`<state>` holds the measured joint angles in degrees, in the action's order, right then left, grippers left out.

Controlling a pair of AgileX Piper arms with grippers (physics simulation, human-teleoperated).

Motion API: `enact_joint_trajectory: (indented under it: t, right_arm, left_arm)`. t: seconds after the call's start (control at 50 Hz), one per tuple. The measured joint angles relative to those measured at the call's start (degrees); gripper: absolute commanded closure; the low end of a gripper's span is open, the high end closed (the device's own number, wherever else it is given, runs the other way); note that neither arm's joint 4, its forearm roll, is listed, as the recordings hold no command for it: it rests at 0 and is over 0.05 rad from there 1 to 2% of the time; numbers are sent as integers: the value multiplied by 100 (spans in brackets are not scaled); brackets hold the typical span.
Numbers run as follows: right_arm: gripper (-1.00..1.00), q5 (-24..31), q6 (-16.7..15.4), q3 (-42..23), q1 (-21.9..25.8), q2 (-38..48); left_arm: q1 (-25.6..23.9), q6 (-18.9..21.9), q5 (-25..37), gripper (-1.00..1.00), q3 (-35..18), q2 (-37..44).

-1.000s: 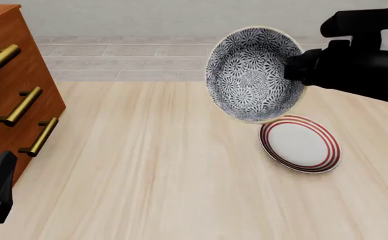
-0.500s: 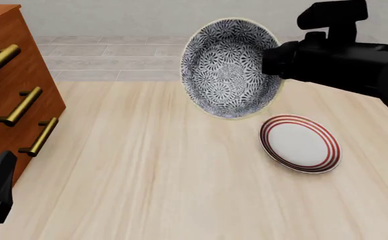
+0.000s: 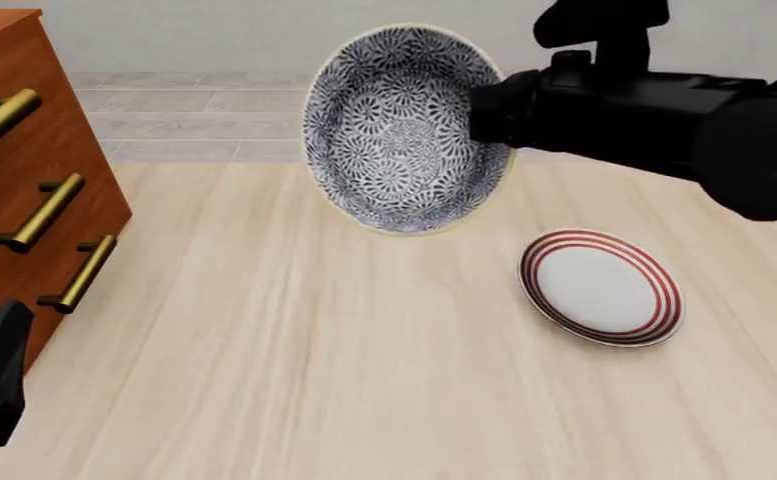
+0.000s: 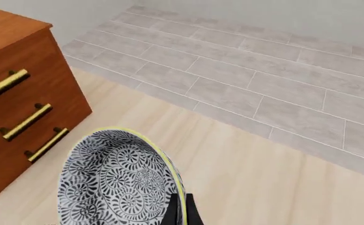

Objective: Put the bowl on top of the cabinet.

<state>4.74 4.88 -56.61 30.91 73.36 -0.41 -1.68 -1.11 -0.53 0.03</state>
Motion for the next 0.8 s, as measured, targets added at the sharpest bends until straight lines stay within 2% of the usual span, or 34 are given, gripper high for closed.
enact_joint_trajectory:
  t: [0.36, 0.8]
  right_arm:
    - [100, -323, -178, -83, 288, 357]
    - [100, -700, -409, 18, 338, 564]
  left_arm:
    - [-10, -40, -30, -100, -12, -1]
    - [-118, -125, -55, -100, 12, 18]
